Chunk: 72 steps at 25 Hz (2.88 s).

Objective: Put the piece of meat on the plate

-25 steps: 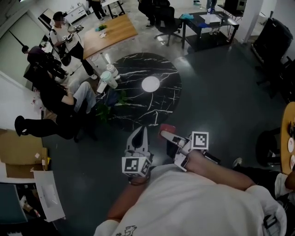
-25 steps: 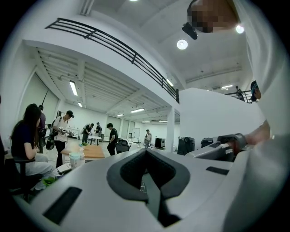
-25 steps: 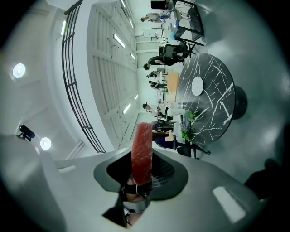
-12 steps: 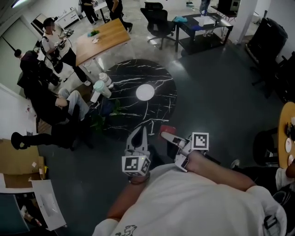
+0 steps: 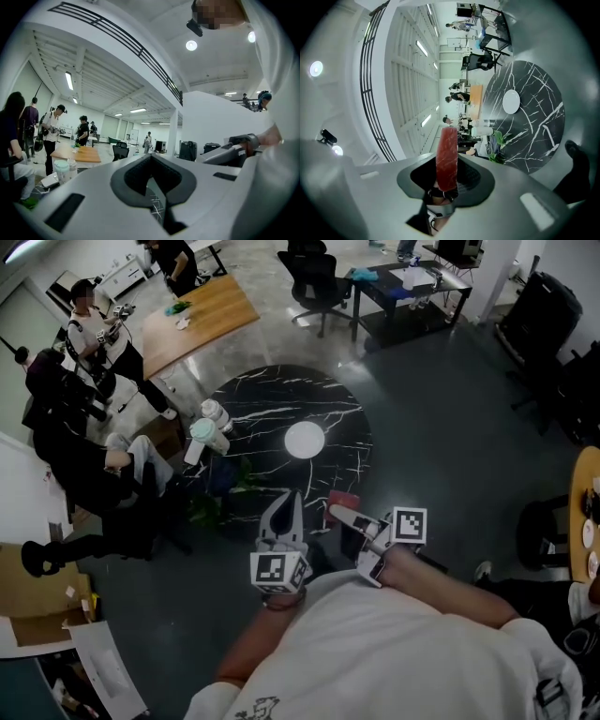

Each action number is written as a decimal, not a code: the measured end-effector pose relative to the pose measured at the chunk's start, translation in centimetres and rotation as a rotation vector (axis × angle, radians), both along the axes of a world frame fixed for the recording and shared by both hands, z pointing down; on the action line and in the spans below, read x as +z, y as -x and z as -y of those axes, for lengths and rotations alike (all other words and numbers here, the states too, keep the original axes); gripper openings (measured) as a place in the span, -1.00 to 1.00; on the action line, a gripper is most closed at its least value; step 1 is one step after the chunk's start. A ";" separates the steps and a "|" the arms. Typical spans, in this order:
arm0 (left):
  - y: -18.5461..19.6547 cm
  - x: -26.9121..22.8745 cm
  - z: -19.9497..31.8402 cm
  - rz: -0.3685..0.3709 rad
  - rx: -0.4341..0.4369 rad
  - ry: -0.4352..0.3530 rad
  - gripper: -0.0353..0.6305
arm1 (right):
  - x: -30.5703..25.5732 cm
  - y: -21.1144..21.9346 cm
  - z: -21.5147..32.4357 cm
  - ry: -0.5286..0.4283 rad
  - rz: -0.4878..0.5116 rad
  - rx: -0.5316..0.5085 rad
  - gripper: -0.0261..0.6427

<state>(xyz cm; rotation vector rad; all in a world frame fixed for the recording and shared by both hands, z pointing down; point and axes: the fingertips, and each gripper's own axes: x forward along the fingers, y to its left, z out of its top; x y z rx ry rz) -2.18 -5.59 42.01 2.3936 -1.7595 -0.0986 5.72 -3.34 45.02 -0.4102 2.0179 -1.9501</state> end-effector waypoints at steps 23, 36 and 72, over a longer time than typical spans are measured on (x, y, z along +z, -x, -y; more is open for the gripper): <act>9.3 3.2 11.0 -0.031 0.122 0.026 -0.88 | 2.6 10.1 9.7 0.034 -0.058 0.116 -0.67; 9.3 6.6 16.5 0.008 0.051 0.080 -0.88 | 7.0 9.5 16.7 0.080 -0.143 0.041 -0.67; 11.8 25.9 26.8 -0.074 -0.189 0.307 -0.88 | 37.2 13.1 31.7 0.165 -0.624 -0.347 -0.66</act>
